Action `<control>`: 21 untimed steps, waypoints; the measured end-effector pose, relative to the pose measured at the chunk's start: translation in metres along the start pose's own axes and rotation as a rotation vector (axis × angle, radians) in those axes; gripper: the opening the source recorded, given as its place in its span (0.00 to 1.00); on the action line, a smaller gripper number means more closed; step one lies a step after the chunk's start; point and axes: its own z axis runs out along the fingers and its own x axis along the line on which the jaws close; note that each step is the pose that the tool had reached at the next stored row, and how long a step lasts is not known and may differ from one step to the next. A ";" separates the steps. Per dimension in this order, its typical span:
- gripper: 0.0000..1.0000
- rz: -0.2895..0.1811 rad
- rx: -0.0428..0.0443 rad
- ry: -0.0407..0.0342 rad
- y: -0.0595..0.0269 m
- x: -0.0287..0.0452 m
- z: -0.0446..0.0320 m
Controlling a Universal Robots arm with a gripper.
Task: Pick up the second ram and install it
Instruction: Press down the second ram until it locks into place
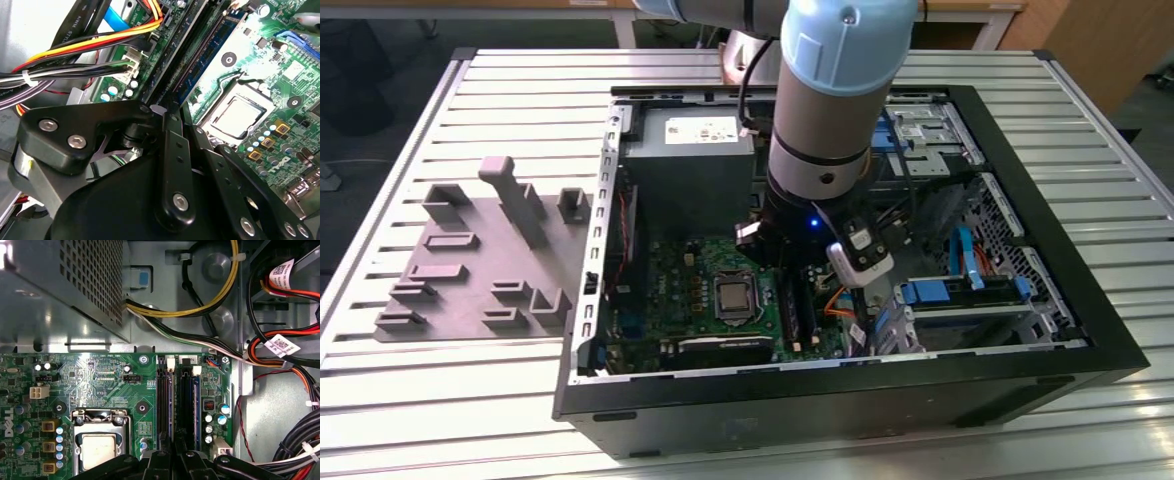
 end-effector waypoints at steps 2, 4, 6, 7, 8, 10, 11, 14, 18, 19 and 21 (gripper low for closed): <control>0.14 0.000 -0.0002 -0.0001 0.0000 0.0000 0.0002; 0.14 0.000 -0.0002 -0.0001 0.0000 0.0000 0.0002; 0.15 0.000 -0.0002 -0.0001 0.0000 0.0000 0.0003; 0.15 0.000 -0.0003 -0.0001 0.0000 0.0000 0.0004; 0.21 0.000 -0.0002 -0.0001 0.0000 0.0000 0.0004; 0.21 0.000 -0.0003 -0.0001 0.0000 0.0000 0.0002; 0.21 0.000 -0.0002 -0.0001 0.0000 0.0000 -0.0009; 0.21 0.000 -0.0003 -0.0001 0.0002 0.0000 -0.0118; 0.21 0.000 -0.0002 0.0000 0.0005 0.0000 -0.0286; 0.21 0.000 -0.0006 -0.0001 0.0005 0.0000 -0.0299; 0.13 0.000 -0.0011 -0.0002 0.0005 0.0000 -0.0299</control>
